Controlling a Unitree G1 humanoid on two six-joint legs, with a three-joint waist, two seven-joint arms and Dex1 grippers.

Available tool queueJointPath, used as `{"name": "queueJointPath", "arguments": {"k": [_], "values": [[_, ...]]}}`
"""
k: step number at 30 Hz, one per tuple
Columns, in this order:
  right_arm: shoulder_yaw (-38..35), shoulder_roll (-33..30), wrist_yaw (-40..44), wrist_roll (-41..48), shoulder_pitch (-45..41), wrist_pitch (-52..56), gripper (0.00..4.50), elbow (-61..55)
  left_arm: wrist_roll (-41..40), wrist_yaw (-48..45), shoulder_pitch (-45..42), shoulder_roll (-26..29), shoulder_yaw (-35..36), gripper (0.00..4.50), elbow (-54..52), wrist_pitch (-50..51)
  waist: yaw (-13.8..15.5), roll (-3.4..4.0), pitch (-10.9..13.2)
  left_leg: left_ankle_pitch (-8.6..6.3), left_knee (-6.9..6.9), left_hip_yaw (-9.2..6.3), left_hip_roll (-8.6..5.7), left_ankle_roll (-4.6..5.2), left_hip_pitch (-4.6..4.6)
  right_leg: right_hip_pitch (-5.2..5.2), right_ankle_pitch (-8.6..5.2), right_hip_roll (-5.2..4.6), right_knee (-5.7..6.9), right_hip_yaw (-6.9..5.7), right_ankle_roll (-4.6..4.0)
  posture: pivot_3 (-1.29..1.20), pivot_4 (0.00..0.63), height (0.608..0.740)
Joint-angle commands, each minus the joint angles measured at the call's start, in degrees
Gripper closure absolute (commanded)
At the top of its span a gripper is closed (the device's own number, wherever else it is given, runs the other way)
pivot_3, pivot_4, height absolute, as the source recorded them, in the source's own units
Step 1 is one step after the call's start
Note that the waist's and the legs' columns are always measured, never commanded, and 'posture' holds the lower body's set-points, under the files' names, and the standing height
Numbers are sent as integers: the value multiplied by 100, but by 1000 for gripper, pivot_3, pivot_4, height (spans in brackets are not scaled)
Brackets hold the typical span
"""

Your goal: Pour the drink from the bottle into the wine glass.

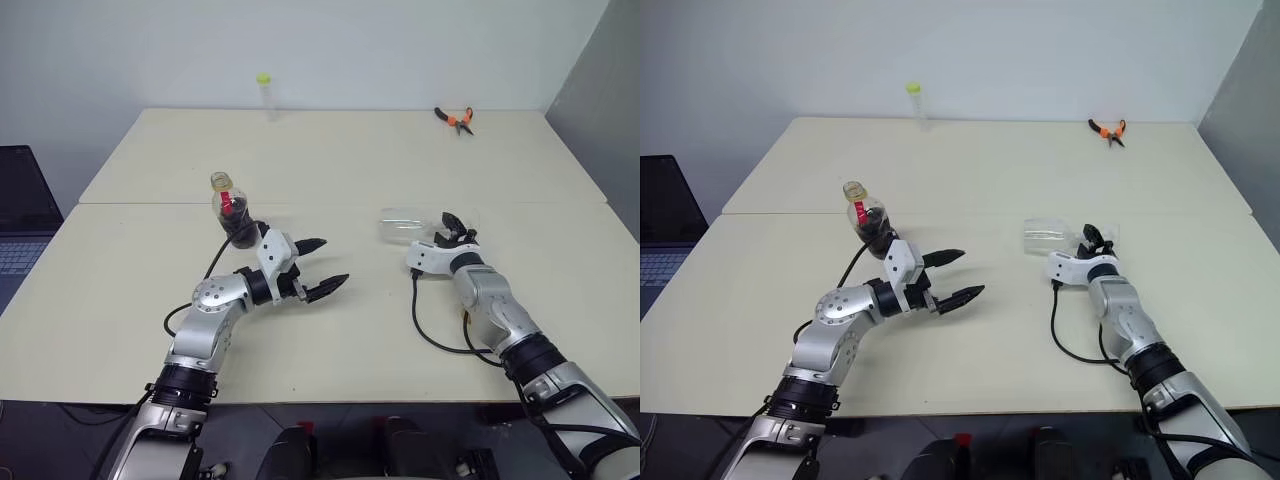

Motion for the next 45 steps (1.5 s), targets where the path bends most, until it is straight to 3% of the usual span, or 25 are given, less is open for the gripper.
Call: {"name": "queueJointPath", "arguments": {"k": [1,4,5,8,16,22,28,38,45], "values": [[-107,44,-135,-30,67,116,3145,1,-12,31,-44,-32,73,0,-121,-146,1,0,0,0,0,-1,0,0,0,0,0,0,0,0,0,0,150,740],[-195,104,-148,16,32,179,4212,-115,-36,112,-59,-80,110,0,-96,-139,-1,-7,-7,0,0,0,0,0,2,2,0,0,0,0,0,0,150,740],[-231,108,-133,25,22,204,4369,-193,-47,140,-63,-90,133,0,-92,-127,0,-7,-7,0,1,-2,0,0,2,3,0,0,0,-1,0,0,150,740],[-298,96,-92,46,38,234,4370,-392,-41,200,-45,-83,175,0,-103,-122,-7,-5,-6,0,1,-1,1,0,1,-1,0,1,1,0,0,0,150,740],[-1118,241,386,1167,771,-160,4370,-2470,34,276,404,369,573,0,-20,-391,-32,0,-2,-1,-7,-3,1,1,-7,-11,0,-1,-2,2,0,0,150,740],[-1892,1707,1329,4028,1371,-519,4371,-3212,-503,27,915,682,914,0,-674,118,-32,7,3,-12,-8,-12,13,21,-4,-6,0,-6,-1,-2,0,0,150,740],[-1717,2410,2055,5076,1249,-1372,4371,-2173,-1105,-94,1376,1013,1232,0,-1591,800,-26,12,6,-14,-6,-17,9,23,-1,-2,0,-7,-2,-7,-1,0,150,740],[-1841,2756,2386,5272,474,-2893,4371,194,-1486,-194,1603,1528,1726,0,-2056,1208,-47,20,11,-10,-9,-15,7,18,3,-5,0,-1,0,-6,-1,0,150,740],[-1985,2747,2558,5408,171,-3370,4371,981,-1550,-240,1351,1642,1845,0,-1913,1245,-45,20,11,-5,-9,-14,6,8,2,-5,0,-1,-1,-6,-2,0,150,740]]}}
